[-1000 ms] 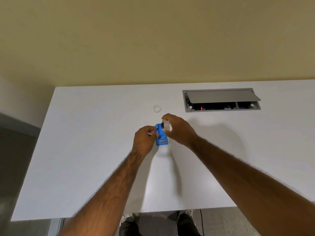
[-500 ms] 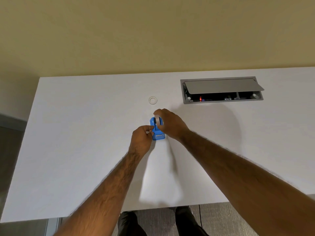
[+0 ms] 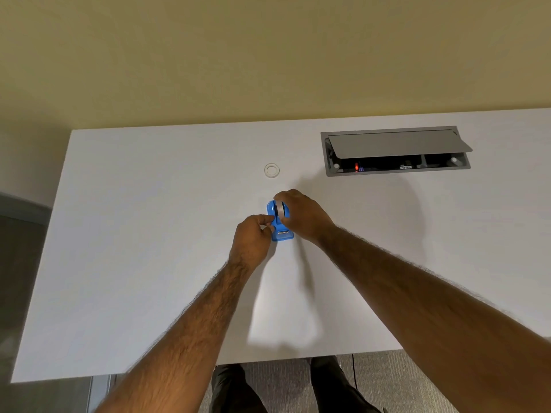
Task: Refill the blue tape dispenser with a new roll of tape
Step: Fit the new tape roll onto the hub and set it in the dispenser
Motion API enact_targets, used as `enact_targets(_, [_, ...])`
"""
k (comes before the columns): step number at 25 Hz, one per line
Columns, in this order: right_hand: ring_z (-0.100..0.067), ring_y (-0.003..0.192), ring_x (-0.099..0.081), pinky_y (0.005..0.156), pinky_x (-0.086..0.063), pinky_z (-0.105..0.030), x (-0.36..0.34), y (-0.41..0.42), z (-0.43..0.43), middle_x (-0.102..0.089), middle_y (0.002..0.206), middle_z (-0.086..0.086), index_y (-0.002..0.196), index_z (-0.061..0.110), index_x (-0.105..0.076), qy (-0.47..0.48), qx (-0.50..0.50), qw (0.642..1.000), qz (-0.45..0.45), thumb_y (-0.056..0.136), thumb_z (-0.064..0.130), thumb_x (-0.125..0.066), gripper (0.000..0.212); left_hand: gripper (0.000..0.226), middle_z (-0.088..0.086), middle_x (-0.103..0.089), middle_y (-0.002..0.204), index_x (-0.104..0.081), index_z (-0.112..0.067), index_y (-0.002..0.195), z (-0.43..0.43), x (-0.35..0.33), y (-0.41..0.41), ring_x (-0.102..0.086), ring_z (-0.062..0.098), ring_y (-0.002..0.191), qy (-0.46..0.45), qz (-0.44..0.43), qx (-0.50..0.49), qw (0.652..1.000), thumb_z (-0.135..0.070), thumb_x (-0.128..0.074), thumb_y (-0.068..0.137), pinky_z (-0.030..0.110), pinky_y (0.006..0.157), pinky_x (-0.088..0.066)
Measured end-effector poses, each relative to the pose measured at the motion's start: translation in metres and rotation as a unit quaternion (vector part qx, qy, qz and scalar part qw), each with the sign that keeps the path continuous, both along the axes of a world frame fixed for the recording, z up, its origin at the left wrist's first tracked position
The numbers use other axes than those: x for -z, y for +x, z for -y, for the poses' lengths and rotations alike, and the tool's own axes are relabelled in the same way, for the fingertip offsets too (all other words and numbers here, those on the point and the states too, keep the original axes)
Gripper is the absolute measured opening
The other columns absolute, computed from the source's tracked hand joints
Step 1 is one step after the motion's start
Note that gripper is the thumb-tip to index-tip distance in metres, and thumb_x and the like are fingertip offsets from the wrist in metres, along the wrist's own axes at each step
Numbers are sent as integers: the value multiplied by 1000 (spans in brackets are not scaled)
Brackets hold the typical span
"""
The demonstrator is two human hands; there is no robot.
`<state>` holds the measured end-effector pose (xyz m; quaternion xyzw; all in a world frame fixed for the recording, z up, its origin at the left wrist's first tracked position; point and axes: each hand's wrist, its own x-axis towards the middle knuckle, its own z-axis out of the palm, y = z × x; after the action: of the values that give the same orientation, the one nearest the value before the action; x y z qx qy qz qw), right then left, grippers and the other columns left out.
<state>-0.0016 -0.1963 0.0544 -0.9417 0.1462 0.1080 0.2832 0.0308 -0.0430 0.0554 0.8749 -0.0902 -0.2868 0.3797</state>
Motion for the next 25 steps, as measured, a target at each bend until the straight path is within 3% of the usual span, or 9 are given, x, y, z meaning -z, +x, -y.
enact_targets(9, [-24, 113, -62, 92, -50, -28, -5, -6, -2, -55, 139, -9, 146, 17, -41, 37, 10, 999, -7, 87, 14, -69, 65, 28, 6, -68, 125, -68, -13, 122, -5, 3, -2, -62, 21, 111, 3, 14, 21, 1000, -13, -57, 97, 23, 91, -39])
enact_targets(15, [-22, 116, -62, 98, -49, -28, -8, -15, 0, -58, 138, -8, 141, 14, -50, 45, 29, 998, 26, 92, 14, -64, 51, 30, 5, -67, 125, -65, -15, 125, -13, -1, -7, -64, 21, 107, -34, 49, 20, 998, -13, -60, 96, 31, 94, -49])
enact_targets(17, [-21, 114, -63, 98, -49, -27, -9, -19, 0, -61, 134, -8, 137, 14, -54, 45, 25, 998, 37, 95, 17, -61, 43, 39, 4, -63, 130, -60, -18, 133, -13, -2, -7, -65, 23, 108, -46, 51, 21, 997, -14, -64, 94, 40, 98, -53])
enact_targets(20, [-21, 110, -63, 96, -53, -30, -10, -23, 1, -64, 127, -8, 132, 15, -60, 45, 4, 998, 54, 95, 18, -58, 37, 51, 1, -59, 134, -54, -26, 140, -8, -1, -3, -59, 20, 117, -73, 67, 48, 994, -20, -69, 91, 38, 101, -51])
enact_targets(25, [-23, 111, -63, 96, -53, -35, -6, -20, 6, -63, 126, -9, 131, 18, -61, 36, -12, 997, 65, 95, 19, -57, 36, 44, -4, -60, 123, -60, -25, 131, 2, 10, 5, -59, 16, 107, -68, 100, 61, 991, -29, -70, 89, 40, 97, -51])
